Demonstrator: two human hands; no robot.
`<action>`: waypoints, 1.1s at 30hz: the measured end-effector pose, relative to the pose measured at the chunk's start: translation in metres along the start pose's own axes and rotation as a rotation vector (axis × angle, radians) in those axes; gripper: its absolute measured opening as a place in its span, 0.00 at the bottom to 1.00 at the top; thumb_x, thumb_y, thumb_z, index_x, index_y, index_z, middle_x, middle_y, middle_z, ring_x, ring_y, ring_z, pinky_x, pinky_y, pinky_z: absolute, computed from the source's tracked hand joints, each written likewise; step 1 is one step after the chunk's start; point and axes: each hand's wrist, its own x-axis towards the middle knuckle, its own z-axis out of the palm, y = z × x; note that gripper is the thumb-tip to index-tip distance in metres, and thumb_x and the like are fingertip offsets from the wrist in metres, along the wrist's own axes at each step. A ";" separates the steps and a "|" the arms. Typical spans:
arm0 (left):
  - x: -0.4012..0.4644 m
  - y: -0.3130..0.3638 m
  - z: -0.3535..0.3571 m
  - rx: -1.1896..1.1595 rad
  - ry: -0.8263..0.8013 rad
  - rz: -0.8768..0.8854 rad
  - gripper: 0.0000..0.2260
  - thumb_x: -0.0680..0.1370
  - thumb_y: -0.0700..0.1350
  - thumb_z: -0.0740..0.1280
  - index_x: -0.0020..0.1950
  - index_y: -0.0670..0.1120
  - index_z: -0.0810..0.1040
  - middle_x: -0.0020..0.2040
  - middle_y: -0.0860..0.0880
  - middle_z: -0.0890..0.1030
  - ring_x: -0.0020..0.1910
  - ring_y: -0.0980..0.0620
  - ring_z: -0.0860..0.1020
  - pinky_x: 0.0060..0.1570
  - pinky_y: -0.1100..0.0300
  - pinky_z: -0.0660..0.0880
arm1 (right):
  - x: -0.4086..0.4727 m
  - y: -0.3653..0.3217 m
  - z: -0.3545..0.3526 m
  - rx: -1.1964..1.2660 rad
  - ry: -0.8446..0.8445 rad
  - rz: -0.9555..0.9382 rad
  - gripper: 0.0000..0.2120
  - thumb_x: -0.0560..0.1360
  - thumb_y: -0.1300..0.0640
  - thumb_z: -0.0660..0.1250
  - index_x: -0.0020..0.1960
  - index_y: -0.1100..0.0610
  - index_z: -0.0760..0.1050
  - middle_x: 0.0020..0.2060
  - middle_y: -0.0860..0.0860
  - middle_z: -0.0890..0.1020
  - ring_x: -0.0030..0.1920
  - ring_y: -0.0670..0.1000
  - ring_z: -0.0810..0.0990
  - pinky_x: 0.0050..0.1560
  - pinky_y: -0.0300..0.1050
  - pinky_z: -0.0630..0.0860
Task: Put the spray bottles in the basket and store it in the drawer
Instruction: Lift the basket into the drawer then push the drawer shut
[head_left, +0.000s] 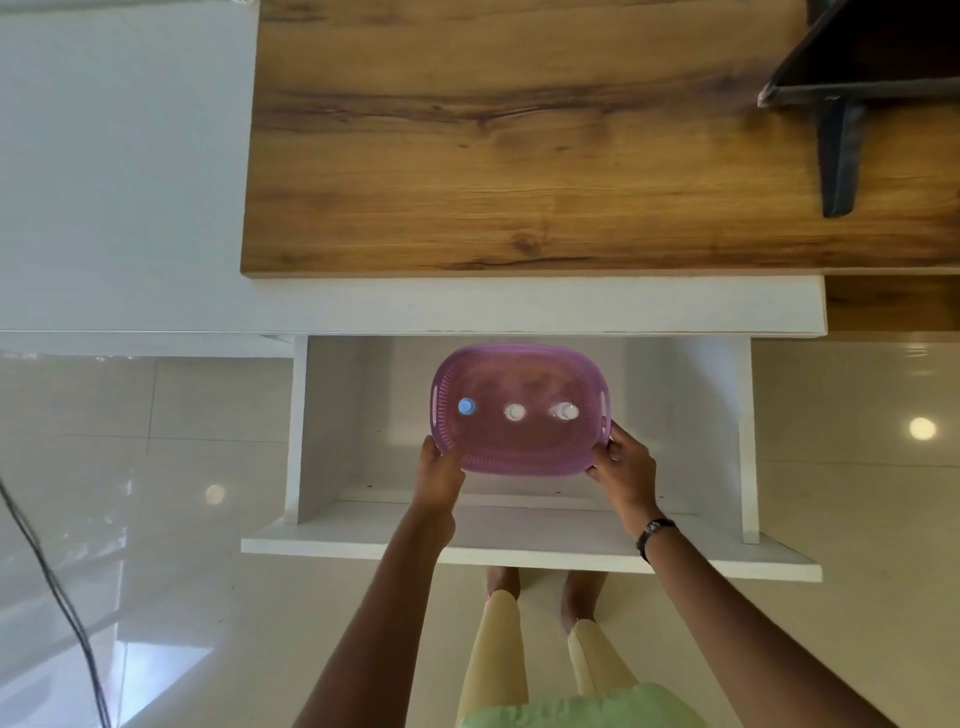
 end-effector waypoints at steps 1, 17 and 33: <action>0.005 -0.002 0.000 -0.009 -0.002 0.006 0.09 0.80 0.44 0.61 0.60 0.45 0.73 0.57 0.45 0.78 0.58 0.46 0.75 0.47 0.61 0.73 | 0.004 0.002 0.003 0.001 0.002 -0.007 0.09 0.75 0.64 0.65 0.49 0.52 0.79 0.40 0.61 0.84 0.45 0.61 0.83 0.46 0.59 0.82; 0.054 -0.020 -0.006 -0.002 -0.068 -0.088 0.16 0.80 0.47 0.62 0.67 0.44 0.69 0.64 0.46 0.73 0.66 0.46 0.70 0.66 0.50 0.66 | 0.041 0.027 0.023 0.072 0.023 0.033 0.15 0.74 0.69 0.60 0.54 0.56 0.79 0.43 0.60 0.83 0.49 0.61 0.82 0.37 0.31 0.80; 0.038 -0.021 -0.005 0.308 0.077 -0.073 0.24 0.80 0.50 0.62 0.73 0.45 0.62 0.72 0.44 0.68 0.69 0.42 0.68 0.66 0.45 0.69 | 0.032 0.018 0.016 -0.112 0.084 0.204 0.19 0.76 0.60 0.64 0.66 0.61 0.70 0.65 0.58 0.75 0.63 0.58 0.75 0.60 0.46 0.72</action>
